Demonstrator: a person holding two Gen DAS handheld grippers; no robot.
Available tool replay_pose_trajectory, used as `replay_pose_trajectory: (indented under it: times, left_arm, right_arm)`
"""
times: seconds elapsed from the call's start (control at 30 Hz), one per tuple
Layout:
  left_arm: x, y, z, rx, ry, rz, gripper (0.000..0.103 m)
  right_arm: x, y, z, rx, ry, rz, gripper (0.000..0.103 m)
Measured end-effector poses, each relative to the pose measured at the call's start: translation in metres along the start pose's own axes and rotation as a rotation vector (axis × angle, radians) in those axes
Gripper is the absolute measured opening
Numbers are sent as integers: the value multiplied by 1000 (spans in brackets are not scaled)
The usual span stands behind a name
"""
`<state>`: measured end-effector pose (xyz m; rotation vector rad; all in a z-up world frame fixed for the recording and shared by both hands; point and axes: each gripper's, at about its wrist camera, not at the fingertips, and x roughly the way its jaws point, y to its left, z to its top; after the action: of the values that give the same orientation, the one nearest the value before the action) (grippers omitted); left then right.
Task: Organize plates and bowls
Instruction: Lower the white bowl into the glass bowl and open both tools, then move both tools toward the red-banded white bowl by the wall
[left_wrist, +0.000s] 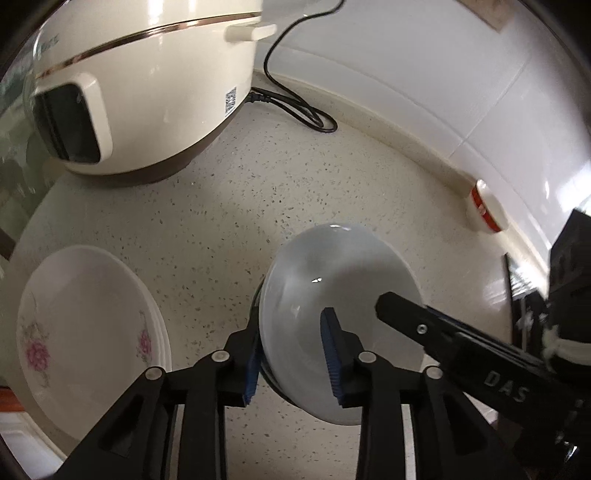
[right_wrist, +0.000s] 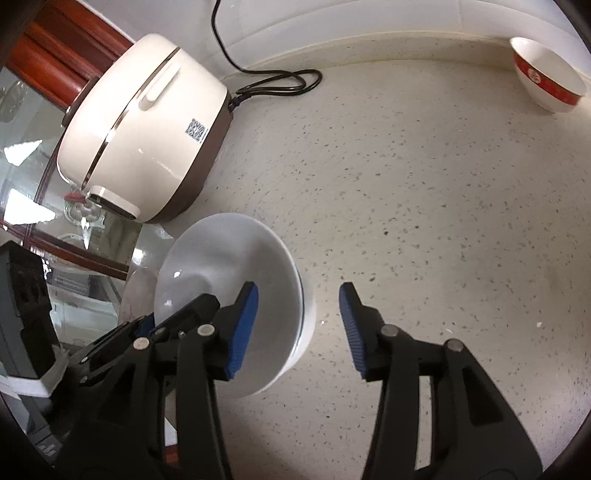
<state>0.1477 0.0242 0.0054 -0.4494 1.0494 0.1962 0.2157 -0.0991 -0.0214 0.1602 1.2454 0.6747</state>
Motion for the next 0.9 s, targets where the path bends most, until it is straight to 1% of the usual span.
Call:
replay_pose_trajectory:
  times: [0.1, 0.2, 0.27, 0.3, 0.33, 0.37, 0.53, 0.63, 0.9]
  left_arm:
    - [-3, 6, -1, -40, 1, -48, 39]
    - [-7, 9, 0, -64, -21, -63, 40]
    - [-11, 9, 1, -67, -44, -54, 52]
    - [-13, 10, 1, -69, -57, -49, 54]
    - [-14, 11, 2, -77, -60, -64, 60]
    - [-15, 12, 2, -85, -62, -73, 62]
    - [-14, 11, 0, -79, -61, -39, 63]
    - [-15, 9, -1, -59, -69, -3, 63]
    - [-18, 2, 1, -28, -97, 31, 68]
  right_arm:
    - [2, 2, 1, -24, -2, -4, 50]
    - [6, 5, 0, -55, 10, -10, 50]
    - [10, 7, -2, -72, 22, -13, 50]
    - [11, 8, -3, -80, 26, -15, 50]
    - [12, 8, -4, -86, 30, -19, 49]
    - [13, 8, -4, -86, 34, -20, 49]
    - [16, 8, -5, -91, 48, -17, 49]
    - [18, 7, -7, -90, 55, -12, 49]
    - [13, 1, -10, -69, 53, 9, 49]
